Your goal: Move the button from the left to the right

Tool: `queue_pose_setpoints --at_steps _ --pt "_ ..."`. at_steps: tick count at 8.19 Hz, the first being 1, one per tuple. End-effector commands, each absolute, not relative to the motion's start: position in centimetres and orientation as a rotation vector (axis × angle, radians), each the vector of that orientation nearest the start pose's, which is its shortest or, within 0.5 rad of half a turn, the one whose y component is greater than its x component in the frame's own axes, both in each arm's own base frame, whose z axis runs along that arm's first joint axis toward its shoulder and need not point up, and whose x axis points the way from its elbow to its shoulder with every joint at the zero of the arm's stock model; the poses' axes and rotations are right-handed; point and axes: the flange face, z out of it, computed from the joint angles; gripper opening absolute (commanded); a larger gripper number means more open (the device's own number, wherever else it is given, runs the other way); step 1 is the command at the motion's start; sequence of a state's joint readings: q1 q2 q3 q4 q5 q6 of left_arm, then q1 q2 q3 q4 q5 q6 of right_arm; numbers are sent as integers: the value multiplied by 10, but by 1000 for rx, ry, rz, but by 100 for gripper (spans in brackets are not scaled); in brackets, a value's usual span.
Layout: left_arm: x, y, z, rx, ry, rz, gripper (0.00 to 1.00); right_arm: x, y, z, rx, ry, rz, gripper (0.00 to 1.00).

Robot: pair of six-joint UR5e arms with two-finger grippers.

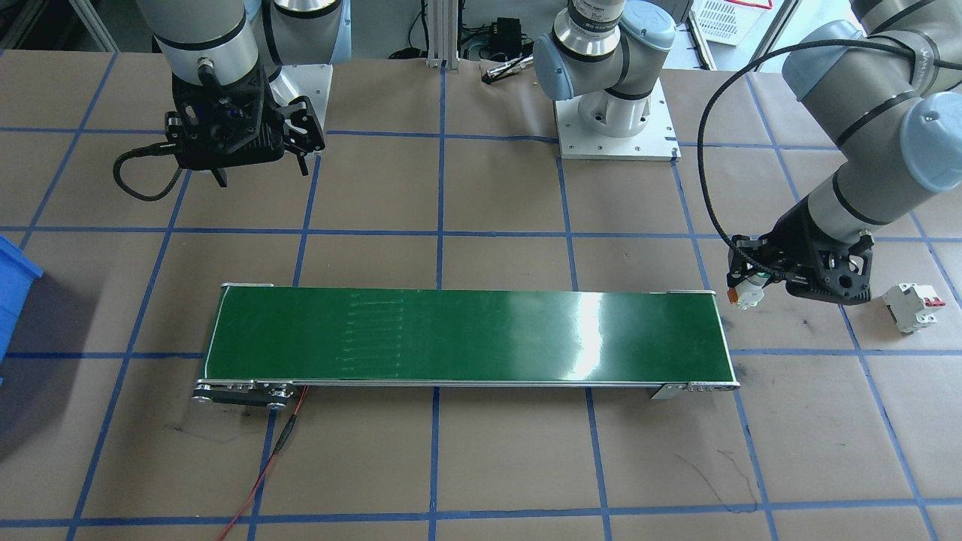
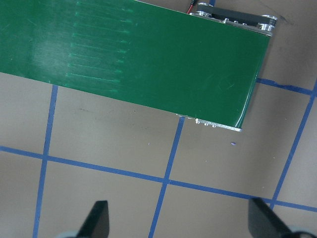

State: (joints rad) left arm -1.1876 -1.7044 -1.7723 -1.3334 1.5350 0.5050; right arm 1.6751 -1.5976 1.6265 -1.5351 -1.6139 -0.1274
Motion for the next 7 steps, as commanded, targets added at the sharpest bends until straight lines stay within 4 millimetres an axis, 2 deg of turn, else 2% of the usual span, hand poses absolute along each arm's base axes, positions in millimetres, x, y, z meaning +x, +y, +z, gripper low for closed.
queue_pose_setpoints --at_steps 1,2,6,7 --pt "62 -547 303 60 3248 210 0 178 -459 471 -375 3162 96 100" --pt "61 -557 283 26 3241 216 0 178 -459 471 -375 3162 91 100" --pt "58 -565 267 -11 3234 234 0 178 -458 470 -370 3159 98 100" --pt "56 -564 267 -11 3234 239 8 178 -463 461 -365 3158 134 100"
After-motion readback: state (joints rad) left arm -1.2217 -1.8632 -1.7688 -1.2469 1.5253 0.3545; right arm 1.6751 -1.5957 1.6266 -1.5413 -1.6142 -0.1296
